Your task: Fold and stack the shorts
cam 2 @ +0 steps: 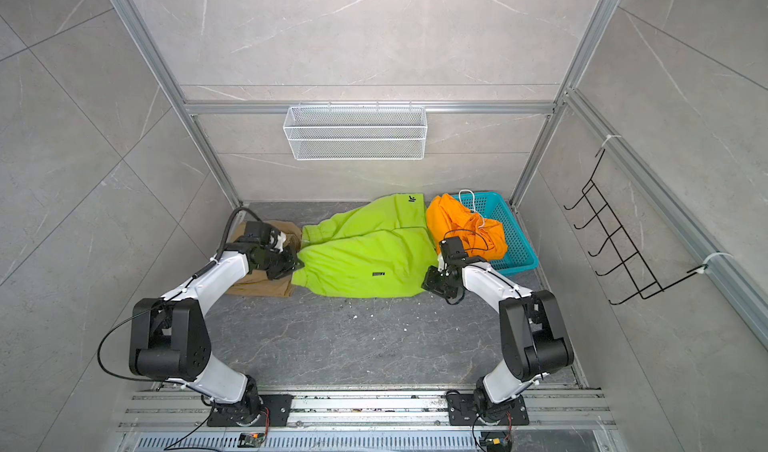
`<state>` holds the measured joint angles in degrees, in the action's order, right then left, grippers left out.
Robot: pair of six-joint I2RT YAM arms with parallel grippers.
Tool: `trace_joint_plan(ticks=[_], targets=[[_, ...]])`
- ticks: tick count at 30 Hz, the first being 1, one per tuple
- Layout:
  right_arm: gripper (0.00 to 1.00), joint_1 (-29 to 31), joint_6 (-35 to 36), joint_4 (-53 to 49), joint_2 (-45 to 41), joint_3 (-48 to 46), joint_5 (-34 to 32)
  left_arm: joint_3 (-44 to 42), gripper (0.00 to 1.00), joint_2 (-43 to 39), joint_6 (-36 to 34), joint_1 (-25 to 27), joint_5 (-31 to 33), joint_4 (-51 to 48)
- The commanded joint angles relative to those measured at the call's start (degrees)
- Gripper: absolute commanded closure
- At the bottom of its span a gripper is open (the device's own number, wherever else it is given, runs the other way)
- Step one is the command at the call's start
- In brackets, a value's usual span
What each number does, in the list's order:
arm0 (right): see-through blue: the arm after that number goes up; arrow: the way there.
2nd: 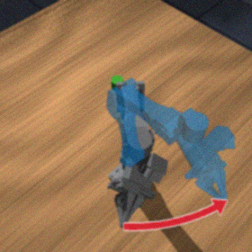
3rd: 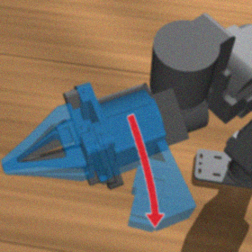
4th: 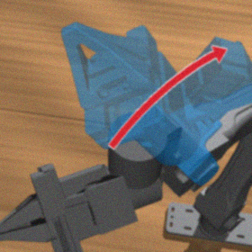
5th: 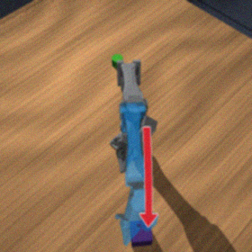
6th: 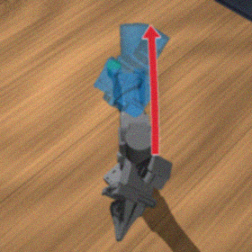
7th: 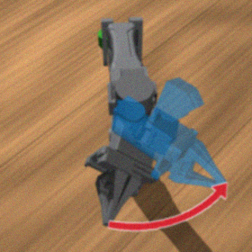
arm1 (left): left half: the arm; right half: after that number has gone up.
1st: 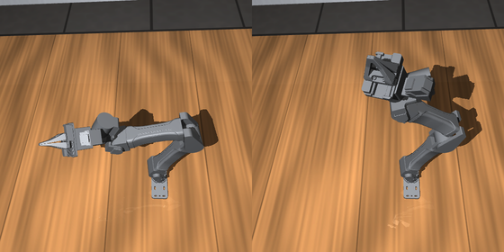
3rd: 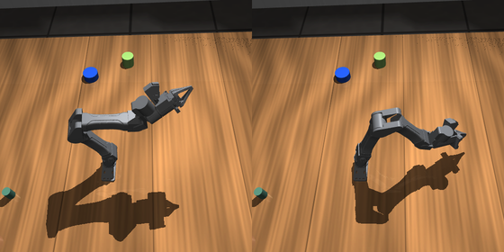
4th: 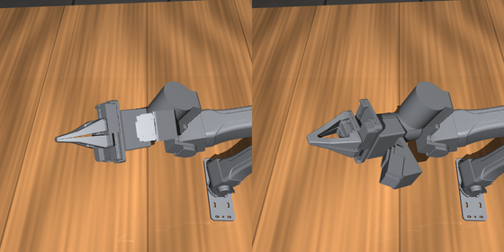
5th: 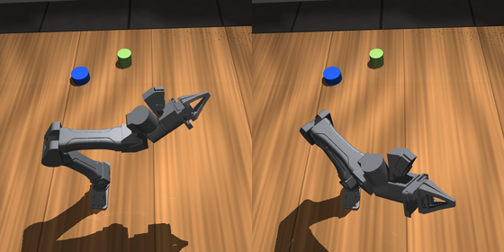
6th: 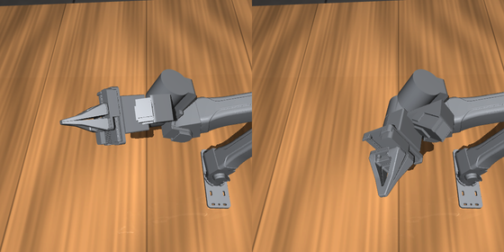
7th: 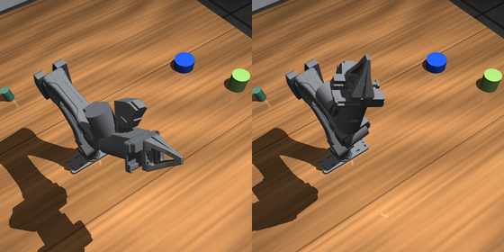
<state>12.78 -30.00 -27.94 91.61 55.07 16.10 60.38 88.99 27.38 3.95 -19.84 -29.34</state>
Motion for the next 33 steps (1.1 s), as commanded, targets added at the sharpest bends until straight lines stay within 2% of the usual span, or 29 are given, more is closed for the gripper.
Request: trace_joint_plan(ticks=[1, 3, 4, 5, 6, 10, 14, 17, 21, 27, 33], targets=[[0.22, 0.0, 3.1, -3.0, -3.9, 1.8, -2.7, -1.4, 0.56, -7.4, 3.2, -1.0, -0.3, 1.8], [0.08, -0.2, 3.5, -4.8, -5.3, 3.2, -4.4, -1.8, 0.34, -9.5, 4.3, -1.1, -0.4, 0.2], [0.03, -0.5, 3.5, -5.0, -5.6, 3.5, -5.0, -1.7, 0.19, -10.1, 4.3, -1.1, -1.1, -0.3], [0.0, -0.7, 3.4, -4.9, -5.4, 3.9, -5.4, -1.1, 0.08, -10.4, 4.3, -1.1, -2.1, -1.5], [0.0, -1.1, 3.3, -4.9, -4.8, 4.4, -5.6, -0.6, 0.05, -10.4, 3.9, -1.1, -3.0, -2.8], [0.01, -1.4, 1.7, -3.0, -1.2, 5.3, -4.6, 0.5, 0.03, -11.2, 3.2, -1.1, -3.5, -6.4], [0.0, -1.5, 2.3, -3.2, 2.2, 8.4, -7.0, -3.3, 0.03, -12.3, 5.7, -1.2, -5.8, -5.0], [0.0, -1.9, 3.2, -3.0, 5.1, 12.6, -9.0, -5.5, 0.02, -12.5, 6.1, -1.6, -6.0, -4.2], [0.01, -2.1, 3.3, -3.6, 13.6, 21.6, -9.7, -7.2, 0.02, -11.1, 7.2, -3.1, -7.8, -1.5], [0.08, -2.0, 2.7, -3.3, 24.0, 32.5, -9.0, -7.2, 0.02, -9.0, 7.6, -4.0, -9.0, 0.3], [0.18, -2.0, 3.6, -2.3, 30.9, 39.7, -6.5, -6.2, 0.02, -8.9, 3.9, -7.1, -8.3, -3.0]])
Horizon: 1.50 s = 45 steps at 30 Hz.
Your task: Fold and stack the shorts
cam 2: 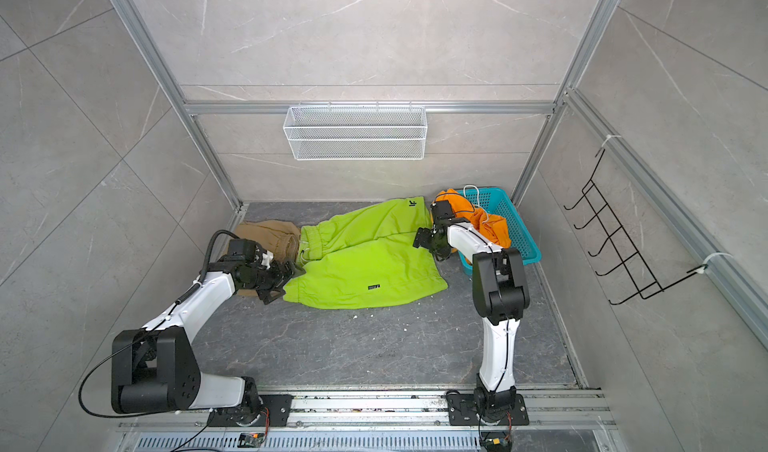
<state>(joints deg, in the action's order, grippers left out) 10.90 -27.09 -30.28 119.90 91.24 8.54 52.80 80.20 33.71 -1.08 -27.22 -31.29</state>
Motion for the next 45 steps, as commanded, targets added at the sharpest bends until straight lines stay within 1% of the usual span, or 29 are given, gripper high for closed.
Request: trace_joint_plan(ticks=[1, 3, 6, 8, 11, 13, 15, 18, 23, 25, 29, 32, 35, 36, 39, 41, 43, 45], targets=[[0.2, -0.1, 0.9, -0.4, 3.9, 4.8, 1.6, 1.1, 0.02, -0.3, -2.7, -3.0, -1.3, -1.1], [0.23, -0.2, 1.3, -1.4, 6.0, 7.3, 2.2, 0.5, 0.02, -0.4, -3.0, -4.7, -2.4, -1.1], [0.34, -0.2, 1.3, -0.7, 7.0, 8.2, 3.0, 0.0, 0.02, -0.5, -3.2, -5.5, -4.0, -0.9], [0.45, -0.2, 1.4, -0.4, 7.1, 8.4, 3.4, -0.5, 0.02, -0.1, -2.8, -5.5, -6.1, 0.0], [0.71, -0.2, 1.7, -0.8, 6.3, 8.3, 3.4, -1.0, 0.02, 1.4, -2.8, -5.6, -9.0, 0.4], [0.86, -0.1, 1.5, -0.5, 4.4, 6.7, 3.0, -1.4, 0.02, 1.8, -3.2, -5.6, -9.7, 0.4], [0.99, -0.1, 1.2, 0.0, 1.5, 3.9, 2.5, -2.1, 0.02, 1.9, -3.6, -5.5, -9.7, 0.6], [1.0, -0.1, 0.9, 0.4, -4.7, -1.4, 1.9, -3.3, 0.02, 2.1, -3.3, -5.5, -10.3, 1.5], [1.0, -0.1, 1.7, 0.1, -19.4, -13.5, 0.1, -5.0, 0.02, 1.8, -0.9, -5.5, -11.9, 5.1], [1.0, -0.1, 2.2, -0.9, -25.6, -19.6, -0.8, -4.7, 0.02, 1.9, -1.2, -5.5, -12.0, 4.9], [1.0, -0.1, 2.3, -1.7, -35.2, -32.6, -1.1, -4.1, 0.02, 1.5, -1.8, -5.5, -11.6, 3.9], [1.0, -0.1, 2.1, -1.6, -38.9, -42.4, -2.0, -3.2, 0.02, 1.3, -2.2, -5.6, -10.0, 3.0], [1.0, -0.2, 2.0, -1.2, -38.5, -47.9, -3.5, -2.4, 0.02, 1.7, -0.6, -5.6, -9.4, 4.5], [1.0, -0.2, 1.6, -0.9, -37.7, -48.3, -3.6, -2.1, 0.02, 2.2, 0.2, -5.6, -9.7, 5.2], [1.0, -0.2, 1.8, -3.4, -34.8, -43.7, -4.6, 0.2, 0.02, 3.2, 1.6, -5.5, -11.4, 5.9], [0.96, -0.2, 2.2, -5.1, -33.6, -39.9, -5.7, 2.6, 0.02, 2.6, 0.3, -5.5, -9.6, 4.0], [0.84, -0.2, 2.9, -6.8, -32.8, -35.9, -7.0, 5.1, 0.02, 2.7, -0.7, -5.5, -6.1, 3.3], [0.72, -0.2, 3.8, -8.1, -32.0, -31.8, -7.3, 8.0, 0.03, 5.7, -0.2, -5.3, -6.7, 4.1]])
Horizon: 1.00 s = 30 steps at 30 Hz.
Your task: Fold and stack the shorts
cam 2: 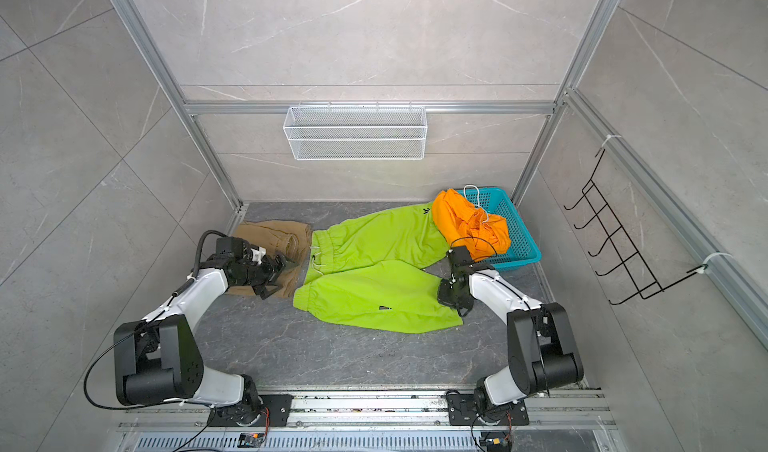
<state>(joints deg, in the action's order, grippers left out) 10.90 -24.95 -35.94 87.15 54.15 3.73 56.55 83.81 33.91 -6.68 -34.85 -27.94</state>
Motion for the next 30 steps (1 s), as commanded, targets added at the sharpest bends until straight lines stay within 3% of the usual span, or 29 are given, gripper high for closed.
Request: trace_joint_plan(ticks=[1, 3, 5, 10, 13, 15, 23, 27, 30], targets=[[0.64, -0.2, 1.9, -3.0, 1.4, 7.3, -2.5, 6.6, 0.04, 4.9, 0.0, 1.0, -0.3, 0.9], [0.5, -0.1, 2.2, -4.5, 3.0, 11.3, -2.9, 11.9, 0.06, 10.4, -0.4, 3.4, 0.3, 1.0], [0.29, 0.1, 2.0, -5.1, 4.3, 14.5, -2.9, 19.7, 0.08, 17.1, -3.4, 6.9, 4.9, -2.1], [0.01, 3.5, 1.5, -3.5, 4.5, 17.1, -2.6, 36.3, 0.17, 32.7, -6.2, 13.4, 9.1, -9.3], [0.0, 6.8, 0.6, 0.0, 5.5, 16.1, 0.0, 45.2, 0.19, 40.3, -9.9, 15.7, 15.1, -16.0], [0.0, 8.7, 0.1, 0.3, 7.8, 16.2, 0.1, 48.5, 0.2, 44.0, -10.4, 15.9, 15.2, -18.6], [0.0, 11.2, -1.6, 4.8, 14.3, 13.7, 1.9, 48.7, 0.27, 46.0, -9.1, 17.0, 14.3, -17.5], [0.0, 11.3, -2.1, 6.6, 15.9, 12.3, 2.5, 46.2, 0.4, 44.6, -7.6, 17.1, 13.2, -14.0], [0.01, 11.3, -2.6, 7.5, 16.8, 11.5, 2.7, 43.0, 0.59, 43.5, -5.4, 17.3, 11.1, -8.7]])
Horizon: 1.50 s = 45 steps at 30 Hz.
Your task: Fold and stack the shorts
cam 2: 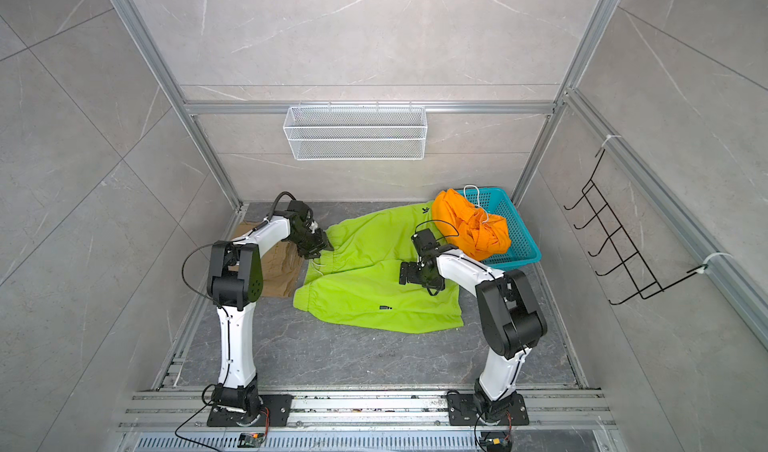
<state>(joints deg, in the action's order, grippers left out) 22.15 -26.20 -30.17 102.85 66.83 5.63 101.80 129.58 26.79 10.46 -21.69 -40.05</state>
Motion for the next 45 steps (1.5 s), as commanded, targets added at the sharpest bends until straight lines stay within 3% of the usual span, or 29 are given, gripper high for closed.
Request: trace_joint_plan(ticks=[1, 9, 21, 25, 35, 39, 42, 43, 45], targets=[[0.0, 0.0, -1.4, 2.1, 1.3, -1.5, 1.0, -3.1, 0.65, -2.4, 2.7, 0.2, -3.1, 4.8], [0.0, 0.0, -1.3, 3.0, 1.6, -2.9, 1.1, -4.1, 1.0, -3.6, 6.6, 0.4, -4.4, 10.7], [0.0, 0.0, -1.2, 3.1, 1.0, -3.5, 1.1, 0.4, 1.0, -4.3, 12.3, -0.5, -8.1, 16.3], [0.0, -0.2, -0.5, 2.7, 0.8, -3.9, 0.6, 4.1, 1.0, -4.3, 13.6, -4.4, -10.3, 15.7], [0.0, -1.6, 0.6, 1.6, -0.5, -4.4, -0.4, 17.4, 1.0, 0.2, 10.6, -11.4, -11.7, 9.6], [0.0, -2.6, 1.4, 0.5, -1.7, -3.8, -0.3, 26.1, 1.0, 6.4, 9.4, -11.9, -14.5, 3.4], [0.0, -3.0, 1.7, -0.8, -3.6, -2.6, 0.2, 23.4, 1.0, 4.9, 9.1, -11.8, -12.9, 2.7], [0.0, -3.5, 1.8, -1.2, -4.4, -2.1, 0.6, 21.4, 0.98, 3.5, 8.5, -11.9, -11.6, 2.5], [0.0, -4.2, 2.3, -2.6, -5.7, -0.5, 0.5, 18.3, 0.76, 0.5, 7.2, -12.4, -8.8, 1.2]])
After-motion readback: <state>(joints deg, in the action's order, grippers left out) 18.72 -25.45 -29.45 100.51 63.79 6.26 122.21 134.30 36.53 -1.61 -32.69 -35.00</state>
